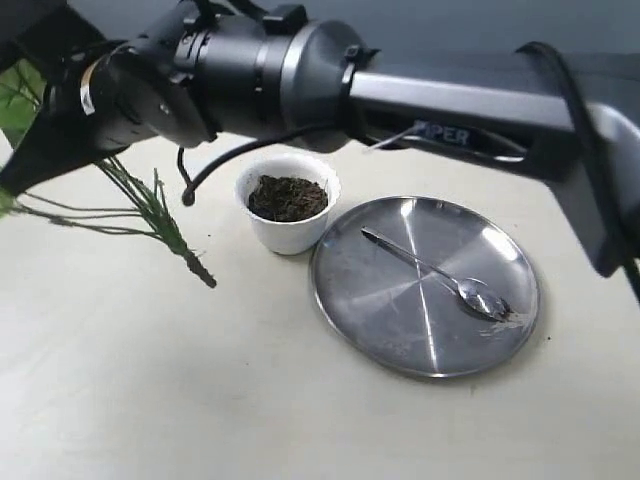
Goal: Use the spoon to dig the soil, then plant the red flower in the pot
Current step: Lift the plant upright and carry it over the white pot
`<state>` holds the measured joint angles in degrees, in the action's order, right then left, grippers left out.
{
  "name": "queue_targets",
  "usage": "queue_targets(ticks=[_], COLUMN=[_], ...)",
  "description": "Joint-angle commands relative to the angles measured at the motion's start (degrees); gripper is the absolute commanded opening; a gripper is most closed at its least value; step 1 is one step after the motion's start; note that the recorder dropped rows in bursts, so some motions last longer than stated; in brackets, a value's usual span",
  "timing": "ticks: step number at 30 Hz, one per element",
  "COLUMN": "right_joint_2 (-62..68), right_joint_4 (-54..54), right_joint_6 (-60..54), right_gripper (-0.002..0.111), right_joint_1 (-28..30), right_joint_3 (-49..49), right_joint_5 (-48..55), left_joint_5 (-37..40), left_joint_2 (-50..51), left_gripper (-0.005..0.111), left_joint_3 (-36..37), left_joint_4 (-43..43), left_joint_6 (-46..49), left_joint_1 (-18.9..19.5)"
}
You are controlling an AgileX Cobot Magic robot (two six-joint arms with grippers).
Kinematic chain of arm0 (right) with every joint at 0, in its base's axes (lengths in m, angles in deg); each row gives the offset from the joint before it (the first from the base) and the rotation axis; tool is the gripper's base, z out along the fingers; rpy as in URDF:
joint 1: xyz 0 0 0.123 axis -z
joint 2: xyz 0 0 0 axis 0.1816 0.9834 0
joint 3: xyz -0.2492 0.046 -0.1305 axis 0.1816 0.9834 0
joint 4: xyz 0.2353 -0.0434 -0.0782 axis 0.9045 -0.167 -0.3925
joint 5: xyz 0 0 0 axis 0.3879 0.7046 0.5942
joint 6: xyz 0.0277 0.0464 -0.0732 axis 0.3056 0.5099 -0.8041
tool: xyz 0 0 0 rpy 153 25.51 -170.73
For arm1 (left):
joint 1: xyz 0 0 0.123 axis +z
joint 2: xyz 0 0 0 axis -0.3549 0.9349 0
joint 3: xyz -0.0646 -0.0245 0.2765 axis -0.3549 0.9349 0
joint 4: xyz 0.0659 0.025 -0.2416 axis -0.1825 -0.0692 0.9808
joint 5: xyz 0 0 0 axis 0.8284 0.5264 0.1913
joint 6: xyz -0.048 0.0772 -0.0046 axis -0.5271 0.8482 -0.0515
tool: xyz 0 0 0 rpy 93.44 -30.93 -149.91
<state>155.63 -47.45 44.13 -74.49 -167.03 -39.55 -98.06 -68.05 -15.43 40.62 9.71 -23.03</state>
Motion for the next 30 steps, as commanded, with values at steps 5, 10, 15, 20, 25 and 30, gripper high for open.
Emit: queue_targets(ticks=[5,10,15,20,25,30], right_joint_2=[-5.9,-13.0,-18.2,-17.3,-14.2,-12.5], right_joint_4=[-2.1,-1.3,0.8,4.3,3.4,2.6], right_joint_6=[8.2,8.2,8.2,8.0,8.0,8.0], right_gripper=[0.0,0.0,0.0,0.0,0.0,0.0], right_joint_1=[8.5,14.4,19.5,22.0,22.7,22.7], right_joint_3=[5.8,20.5,37.0,46.3,46.8,46.8], right_joint_5=[-6.6,-23.0,-48.3,-65.3,-67.7,-73.0], left_joint_5=[-0.2,-0.1,-0.1,-0.1,-0.1,-0.1], left_joint_2=[-0.1,-0.1,-0.1,-0.1,-0.1,-0.1], left_gripper=[0.0,0.0,0.0,0.0,0.0,0.0], left_joint_3=[-0.1,-0.1,-0.1,-0.1,-0.1,-0.1], left_joint_4=[0.2,0.2,0.2,0.2,0.2,0.2], left_joint_6=[-0.1,-0.1,-0.1,-0.1,-0.1,-0.1], left_joint_1=[-0.3,-0.3,-0.3,-0.3,-0.3,-0.3])
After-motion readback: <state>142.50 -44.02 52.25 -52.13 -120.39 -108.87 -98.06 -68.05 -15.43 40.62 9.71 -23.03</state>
